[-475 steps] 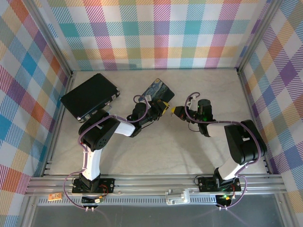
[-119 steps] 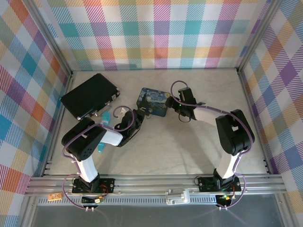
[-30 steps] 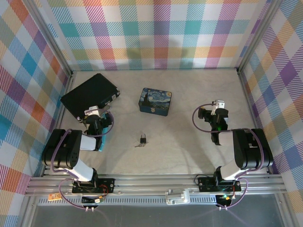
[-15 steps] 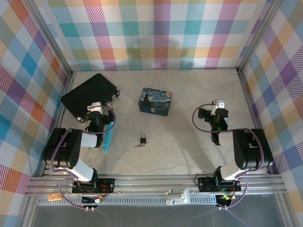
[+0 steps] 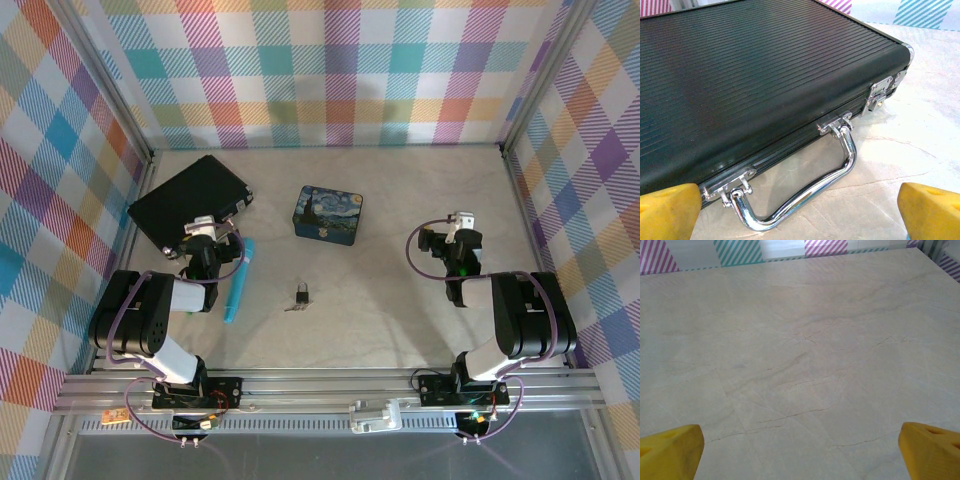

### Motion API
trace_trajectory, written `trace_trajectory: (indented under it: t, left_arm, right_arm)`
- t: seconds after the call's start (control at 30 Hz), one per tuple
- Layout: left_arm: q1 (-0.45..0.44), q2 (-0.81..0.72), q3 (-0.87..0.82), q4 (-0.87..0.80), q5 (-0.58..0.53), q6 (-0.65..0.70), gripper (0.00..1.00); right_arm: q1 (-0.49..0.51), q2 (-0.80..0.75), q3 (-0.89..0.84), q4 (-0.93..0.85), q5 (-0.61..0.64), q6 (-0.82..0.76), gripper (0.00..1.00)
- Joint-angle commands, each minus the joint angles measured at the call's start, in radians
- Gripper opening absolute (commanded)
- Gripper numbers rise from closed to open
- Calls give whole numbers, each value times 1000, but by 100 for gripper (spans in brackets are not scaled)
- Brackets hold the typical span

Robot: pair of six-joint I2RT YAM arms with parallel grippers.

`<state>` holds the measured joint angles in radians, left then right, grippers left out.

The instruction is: Unlock the padlock with the key

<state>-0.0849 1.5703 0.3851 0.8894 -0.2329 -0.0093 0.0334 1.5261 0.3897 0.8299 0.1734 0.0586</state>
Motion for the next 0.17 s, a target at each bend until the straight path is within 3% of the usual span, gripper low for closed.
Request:
trace_trajectory:
  t: [0.0,0.13]
  left_arm:
    - [-4,9,12,-3,-2,12,100]
    - [-4,8,12,-4,-1,14,100]
  right_arm:
    - [-5,5,9,18,-26,-11,99]
    - [-4,5,6,23,-27,-13,99]
